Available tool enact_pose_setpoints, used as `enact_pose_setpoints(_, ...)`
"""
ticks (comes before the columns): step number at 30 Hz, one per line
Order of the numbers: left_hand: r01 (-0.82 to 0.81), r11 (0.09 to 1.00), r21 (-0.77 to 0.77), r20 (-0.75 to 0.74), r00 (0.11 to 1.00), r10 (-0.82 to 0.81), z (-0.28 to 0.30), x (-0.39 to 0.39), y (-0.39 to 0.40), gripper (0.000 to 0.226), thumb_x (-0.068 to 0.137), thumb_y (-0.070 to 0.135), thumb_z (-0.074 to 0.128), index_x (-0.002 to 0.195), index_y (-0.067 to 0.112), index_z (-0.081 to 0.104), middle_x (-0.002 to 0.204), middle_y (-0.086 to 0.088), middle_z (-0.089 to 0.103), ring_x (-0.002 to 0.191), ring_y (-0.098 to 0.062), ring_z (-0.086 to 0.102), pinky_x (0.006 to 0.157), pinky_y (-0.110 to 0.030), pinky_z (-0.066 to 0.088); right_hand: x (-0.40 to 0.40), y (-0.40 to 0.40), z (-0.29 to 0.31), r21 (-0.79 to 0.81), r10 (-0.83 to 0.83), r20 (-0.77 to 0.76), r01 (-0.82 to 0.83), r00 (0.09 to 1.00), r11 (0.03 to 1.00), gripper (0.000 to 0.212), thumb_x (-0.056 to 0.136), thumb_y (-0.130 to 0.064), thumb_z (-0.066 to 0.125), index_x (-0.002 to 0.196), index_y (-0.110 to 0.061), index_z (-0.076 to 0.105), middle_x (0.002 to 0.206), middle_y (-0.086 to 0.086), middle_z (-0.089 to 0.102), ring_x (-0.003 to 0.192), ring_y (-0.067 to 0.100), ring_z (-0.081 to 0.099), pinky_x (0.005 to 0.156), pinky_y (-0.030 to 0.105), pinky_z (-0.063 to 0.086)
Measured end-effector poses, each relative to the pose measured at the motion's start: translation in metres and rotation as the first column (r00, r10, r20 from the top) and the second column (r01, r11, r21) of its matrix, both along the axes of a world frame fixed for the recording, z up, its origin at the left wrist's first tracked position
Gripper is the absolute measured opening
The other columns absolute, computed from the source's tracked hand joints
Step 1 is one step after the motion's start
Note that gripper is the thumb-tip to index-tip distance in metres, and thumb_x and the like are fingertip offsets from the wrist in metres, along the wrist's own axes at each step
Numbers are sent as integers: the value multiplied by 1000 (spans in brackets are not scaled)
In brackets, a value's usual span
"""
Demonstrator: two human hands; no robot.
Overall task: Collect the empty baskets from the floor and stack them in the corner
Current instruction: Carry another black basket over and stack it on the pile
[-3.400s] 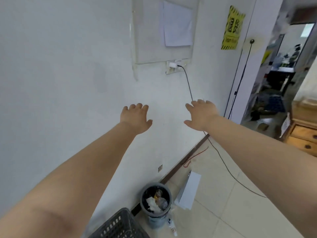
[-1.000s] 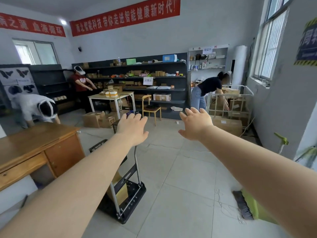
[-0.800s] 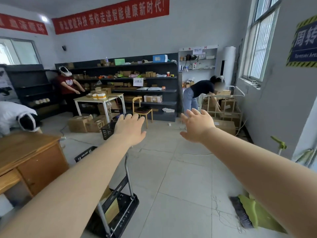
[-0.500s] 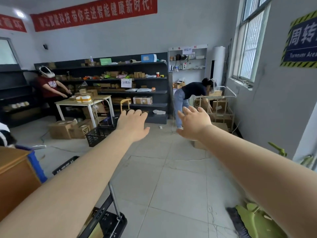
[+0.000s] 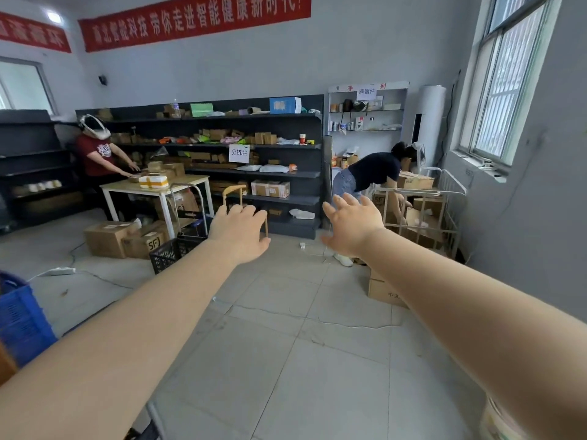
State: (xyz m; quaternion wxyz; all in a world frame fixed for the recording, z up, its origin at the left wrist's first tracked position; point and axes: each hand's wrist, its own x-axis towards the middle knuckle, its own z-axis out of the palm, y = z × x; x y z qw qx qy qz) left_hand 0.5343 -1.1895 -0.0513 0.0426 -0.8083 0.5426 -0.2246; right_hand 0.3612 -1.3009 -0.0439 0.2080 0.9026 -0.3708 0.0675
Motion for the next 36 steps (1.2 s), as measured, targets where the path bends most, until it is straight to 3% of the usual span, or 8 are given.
enact_pose_setpoints(15, -51, 999, -14, 13, 999, 52, 0, 171, -236, 57, 96, 48, 42, 144, 20, 35, 143, -5, 44, 132, -26, 40, 108, -44, 30, 170, -237, -3, 37, 32, 18, -33, 999, 999, 72, 94, -54, 41, 152, -18, 19, 159, 7, 19, 146, 26, 14, 114, 44, 19)
enact_pose_setpoints(23, -64, 998, 15, -25, 998, 64, -17, 249, -341, 54, 95, 46, 44, 142, 20, 37, 142, -4, 45, 132, -25, 40, 109, -43, 30, 256, -348, -17, 64, 102, 12, -103, 995, 993, 71, 94, -55, 40, 151, -18, 22, 157, 6, 22, 143, 26, 22, 110, 42, 25)
enact_pose_setpoints(36, -353, 935, 38, -6, 936, 353, -19, 352, -488, 58, 94, 48, 44, 144, 20, 35, 144, -4, 43, 134, -26, 38, 110, -45, 28, 401, -535, -11, 68, 401, 9, -401, 916, 913, 74, 93, -56, 42, 153, -18, 20, 159, 8, 19, 147, 29, 15, 117, 47, 17)
